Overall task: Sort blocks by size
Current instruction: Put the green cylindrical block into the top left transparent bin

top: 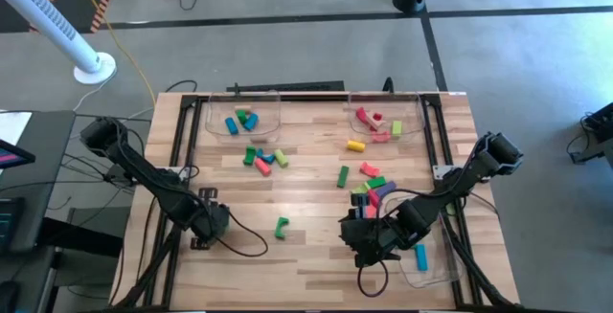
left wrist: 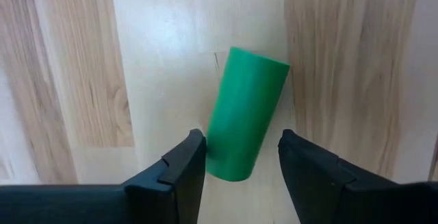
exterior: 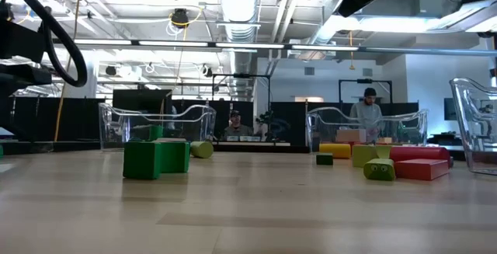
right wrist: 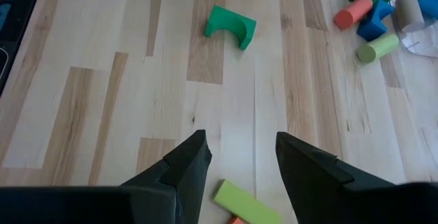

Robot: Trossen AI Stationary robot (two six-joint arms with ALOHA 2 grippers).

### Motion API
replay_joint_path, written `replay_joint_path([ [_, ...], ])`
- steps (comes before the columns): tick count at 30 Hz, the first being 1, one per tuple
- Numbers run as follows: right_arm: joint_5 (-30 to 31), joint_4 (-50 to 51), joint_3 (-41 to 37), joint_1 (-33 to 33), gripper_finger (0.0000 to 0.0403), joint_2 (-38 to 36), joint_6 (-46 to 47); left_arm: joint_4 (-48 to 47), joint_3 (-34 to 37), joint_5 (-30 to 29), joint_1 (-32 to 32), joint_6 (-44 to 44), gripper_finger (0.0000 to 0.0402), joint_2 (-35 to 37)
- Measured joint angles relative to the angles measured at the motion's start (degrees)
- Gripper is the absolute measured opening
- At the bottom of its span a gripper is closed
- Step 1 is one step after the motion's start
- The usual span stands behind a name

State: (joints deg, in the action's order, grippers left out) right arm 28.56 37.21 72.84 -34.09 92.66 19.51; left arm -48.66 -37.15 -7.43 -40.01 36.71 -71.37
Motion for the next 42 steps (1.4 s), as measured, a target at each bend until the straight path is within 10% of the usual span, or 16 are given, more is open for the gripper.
replay_joint_path([
  [12, 0.0, 0.0, 0.0, -0.37, 0.0202, 0.0, 0.0, 0.8, 3.59, 0.39, 0.17, 1.59, 0.0234, 0.0],
  [42, -0.02, -0.2, 0.0, 0.0, 0.0202, 0.0, -0.02, 2.36, 4.7, -3.33, -0.51, 1.52, 0.0197, 0.98],
])
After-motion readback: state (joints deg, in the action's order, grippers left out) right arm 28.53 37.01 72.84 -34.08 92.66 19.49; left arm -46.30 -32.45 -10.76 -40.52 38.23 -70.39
